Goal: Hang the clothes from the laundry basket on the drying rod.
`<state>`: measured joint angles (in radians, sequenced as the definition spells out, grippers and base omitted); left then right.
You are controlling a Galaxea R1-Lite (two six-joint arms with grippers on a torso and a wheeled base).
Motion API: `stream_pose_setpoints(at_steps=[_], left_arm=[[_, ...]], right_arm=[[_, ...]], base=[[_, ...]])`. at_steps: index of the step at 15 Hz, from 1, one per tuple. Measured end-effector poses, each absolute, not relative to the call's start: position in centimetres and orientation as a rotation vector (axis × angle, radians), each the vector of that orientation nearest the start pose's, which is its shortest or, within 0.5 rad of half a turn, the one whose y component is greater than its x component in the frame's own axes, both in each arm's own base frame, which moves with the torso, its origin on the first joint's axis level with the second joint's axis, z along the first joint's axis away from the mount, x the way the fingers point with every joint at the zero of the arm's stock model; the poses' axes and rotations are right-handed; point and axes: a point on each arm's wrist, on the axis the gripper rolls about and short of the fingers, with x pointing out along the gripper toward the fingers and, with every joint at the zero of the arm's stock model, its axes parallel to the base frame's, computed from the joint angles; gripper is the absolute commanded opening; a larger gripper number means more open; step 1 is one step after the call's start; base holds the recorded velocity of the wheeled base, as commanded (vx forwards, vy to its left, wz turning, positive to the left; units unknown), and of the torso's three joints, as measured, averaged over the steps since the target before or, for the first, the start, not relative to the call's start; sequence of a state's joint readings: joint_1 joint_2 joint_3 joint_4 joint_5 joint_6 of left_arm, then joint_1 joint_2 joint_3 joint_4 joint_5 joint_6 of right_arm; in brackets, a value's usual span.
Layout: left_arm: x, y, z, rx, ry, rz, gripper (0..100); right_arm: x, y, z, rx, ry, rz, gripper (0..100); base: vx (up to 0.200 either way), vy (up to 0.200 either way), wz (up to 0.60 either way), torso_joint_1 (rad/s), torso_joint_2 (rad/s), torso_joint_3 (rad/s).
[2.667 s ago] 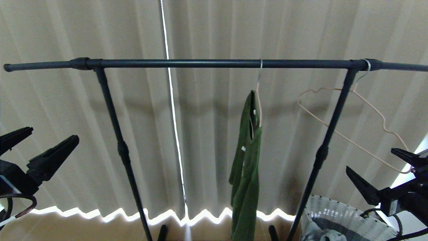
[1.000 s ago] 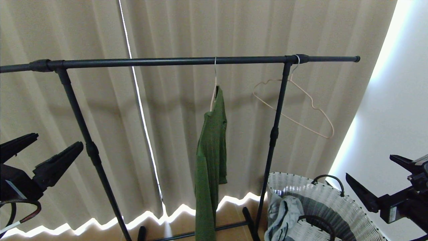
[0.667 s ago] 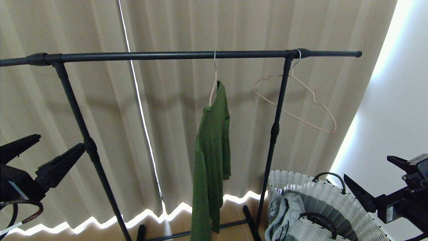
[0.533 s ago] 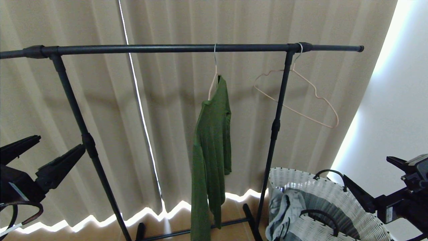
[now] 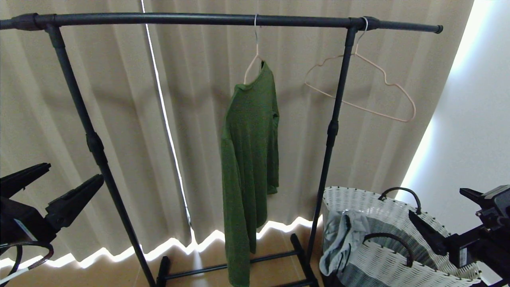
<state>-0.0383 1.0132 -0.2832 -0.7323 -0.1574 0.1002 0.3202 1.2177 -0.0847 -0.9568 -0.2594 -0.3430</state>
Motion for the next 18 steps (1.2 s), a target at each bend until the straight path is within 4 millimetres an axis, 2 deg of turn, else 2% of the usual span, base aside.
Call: stream_pose_setpoints(at_steps=[5, 18], left_arm=[[12.37, -0.83, 19.35, 0.102, -0.008, -0.196, 100], [11.89, -1.07, 19.39, 0.099, -0.028, -0.22, 100]], right_arm=[[13.32, 3.81, 13.68, -0.393, 0.159, 0.09, 100], [13.34, 3.82, 13.62, -0.393, 0.162, 0.092, 100]], base=[[0.0, 0.0, 0.0, -0.129, 0.32, 0.183], [0.0, 0.0, 0.0, -0.002, 0.01, 0.004]])
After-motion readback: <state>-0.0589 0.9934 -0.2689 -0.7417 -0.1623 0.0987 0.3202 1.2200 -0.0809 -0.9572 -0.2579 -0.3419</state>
